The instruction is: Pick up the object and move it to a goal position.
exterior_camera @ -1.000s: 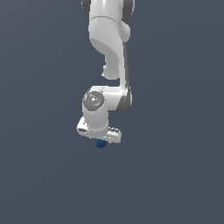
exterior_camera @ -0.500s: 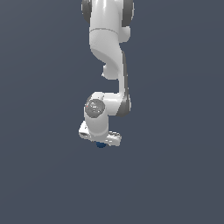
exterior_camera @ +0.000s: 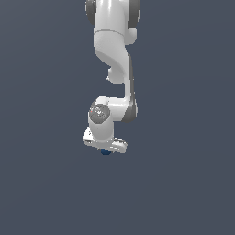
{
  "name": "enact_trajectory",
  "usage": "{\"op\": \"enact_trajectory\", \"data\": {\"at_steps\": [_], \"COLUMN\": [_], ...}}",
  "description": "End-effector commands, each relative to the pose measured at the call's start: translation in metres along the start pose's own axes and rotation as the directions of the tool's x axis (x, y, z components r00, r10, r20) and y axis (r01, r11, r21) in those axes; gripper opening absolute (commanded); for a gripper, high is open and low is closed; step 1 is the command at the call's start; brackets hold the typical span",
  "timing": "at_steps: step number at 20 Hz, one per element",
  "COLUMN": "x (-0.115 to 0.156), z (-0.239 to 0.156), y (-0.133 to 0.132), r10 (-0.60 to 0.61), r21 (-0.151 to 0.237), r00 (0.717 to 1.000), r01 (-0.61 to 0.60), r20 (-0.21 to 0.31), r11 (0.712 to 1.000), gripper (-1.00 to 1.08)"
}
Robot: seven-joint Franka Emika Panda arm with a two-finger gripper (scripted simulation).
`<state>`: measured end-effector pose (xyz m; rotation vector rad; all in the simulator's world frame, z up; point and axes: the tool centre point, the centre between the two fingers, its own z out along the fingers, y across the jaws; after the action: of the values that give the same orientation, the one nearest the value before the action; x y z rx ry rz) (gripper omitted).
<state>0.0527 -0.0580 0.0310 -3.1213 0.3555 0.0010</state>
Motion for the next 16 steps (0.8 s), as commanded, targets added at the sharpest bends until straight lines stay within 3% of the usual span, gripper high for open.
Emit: {"op": "enact_trajectory", "data": {"at_steps": [1, 8, 16], "x": [0.0, 0.002, 0.009], "z": [0.0, -0.017, -0.079], "y": [0.0, 0.005, 0.022], "r10": [0.0, 0.0, 0.0], "r21": [0.0, 0.0, 0.0], "r00": [1.0, 1.0, 1.0], "r01": [0.0, 0.0, 0.0], "r20": [0.0, 0.0, 0.0], "r11": [1.0, 1.0, 1.0], "gripper": [-1.0, -1.0, -1.0]}}
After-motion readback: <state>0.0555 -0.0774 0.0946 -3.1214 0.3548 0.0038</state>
